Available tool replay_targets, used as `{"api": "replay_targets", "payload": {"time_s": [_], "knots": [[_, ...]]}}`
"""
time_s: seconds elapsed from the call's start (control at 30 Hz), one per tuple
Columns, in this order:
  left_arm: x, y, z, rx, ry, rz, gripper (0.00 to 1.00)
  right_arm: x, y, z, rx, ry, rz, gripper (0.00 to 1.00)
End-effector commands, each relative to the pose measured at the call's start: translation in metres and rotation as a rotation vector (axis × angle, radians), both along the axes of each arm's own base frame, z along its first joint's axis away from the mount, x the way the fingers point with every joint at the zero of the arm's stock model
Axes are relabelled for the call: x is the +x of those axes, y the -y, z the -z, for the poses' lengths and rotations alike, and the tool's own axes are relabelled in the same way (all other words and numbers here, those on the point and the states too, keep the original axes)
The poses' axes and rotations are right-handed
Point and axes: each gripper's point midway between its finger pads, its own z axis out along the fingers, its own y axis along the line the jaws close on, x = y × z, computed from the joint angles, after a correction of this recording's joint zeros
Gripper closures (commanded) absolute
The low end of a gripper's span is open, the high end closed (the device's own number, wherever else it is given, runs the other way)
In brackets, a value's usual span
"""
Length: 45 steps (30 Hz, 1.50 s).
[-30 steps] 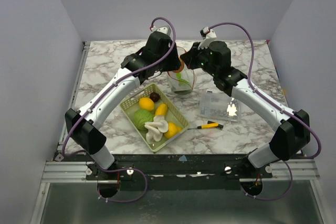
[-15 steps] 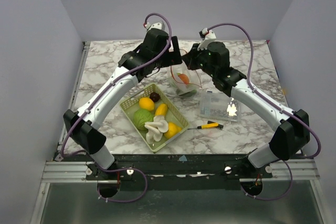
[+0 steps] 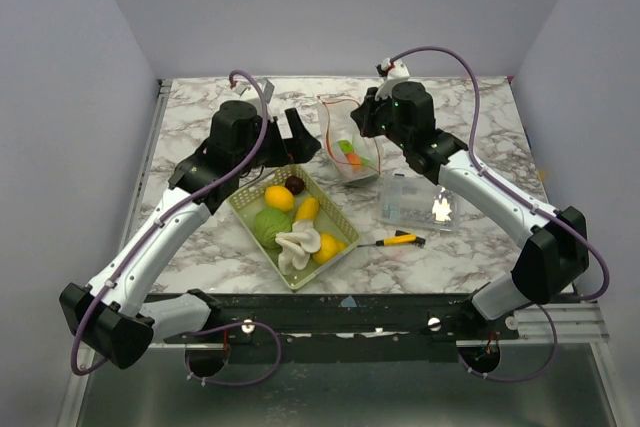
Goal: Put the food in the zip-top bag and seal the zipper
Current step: Place the fake fruit in the zipper food storage bag, then pick up the fake fruit from the bin.
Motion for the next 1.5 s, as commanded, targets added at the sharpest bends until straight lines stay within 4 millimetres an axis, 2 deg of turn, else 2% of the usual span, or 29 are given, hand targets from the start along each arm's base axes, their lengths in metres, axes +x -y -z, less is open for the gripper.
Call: {"api": "replay_targets", "payload": {"time_s": [0.0, 0.13, 0.23, 0.3, 0.47, 0.53, 0.63, 0.8, 0.87, 0.93, 1.07, 1.13, 1.2, 1.37, 1.47], "knots": [[-0.010, -0.006, 0.049, 0.076, -0.076, 0.045, 0.02, -0.001, 0.008, 0.000, -0.047, 0.017, 0.021, 0.99], [-0.015, -0.012, 0.086, 0.126, -0.152, 0.041, 0.03, -0.003, 0.013, -0.014, -0.060, 0.041, 0.031, 0.99], [-0.014, -0.015, 0.104, 0.169, -0.183, 0.036, 0.03, -0.005, 0.014, -0.023, -0.053, 0.067, 0.022, 0.99], [-0.012, -0.018, 0.116, 0.213, -0.210, 0.031, 0.03, -0.004, 0.014, -0.017, -0.061, 0.081, 0.023, 0.99], [-0.004, -0.032, 0.145, 0.349, -0.265, 0.006, 0.01, 0.004, 0.015, 0.026, -0.137, -0.001, 0.035, 0.99], [0.000, -0.042, 0.156, 0.411, -0.263, -0.022, 0.01, 0.002, 0.012, 0.031, -0.137, -0.011, 0.018, 0.99], [0.005, -0.053, 0.170, 0.488, -0.281, -0.047, 0.01, 0.002, 0.007, 0.017, -0.116, 0.009, -0.002, 0.99], [0.011, -0.056, 0.190, 0.545, -0.331, -0.050, 0.01, 0.006, 0.009, -0.024, -0.089, 0.089, 0.016, 0.99], [0.011, -0.054, 0.198, 0.548, -0.348, -0.044, 0.01, 0.003, 0.010, -0.027, -0.079, 0.097, 0.011, 0.99], [0.012, -0.054, 0.203, 0.554, -0.360, -0.042, 0.02, -0.002, 0.010, -0.018, -0.067, 0.097, -0.002, 0.99], [0.013, -0.052, 0.212, 0.561, -0.378, -0.031, 0.01, -0.001, 0.010, 0.031, -0.105, 0.020, 0.008, 0.99], [0.012, -0.049, 0.216, 0.555, -0.390, -0.017, 0.01, 0.002, 0.010, 0.047, -0.146, -0.031, 0.010, 0.99], [0.012, -0.046, 0.221, 0.553, -0.403, -0.005, 0.01, 0.005, 0.010, 0.038, -0.155, -0.028, 0.015, 0.99], [0.013, -0.049, 0.233, 0.586, -0.428, 0.000, 0.02, -0.004, 0.003, -0.021, -0.049, 0.079, -0.029, 0.99], [0.013, -0.056, 0.232, 0.617, -0.420, -0.021, 0.02, -0.010, -0.001, -0.031, 0.005, 0.114, -0.060, 0.99]]}}
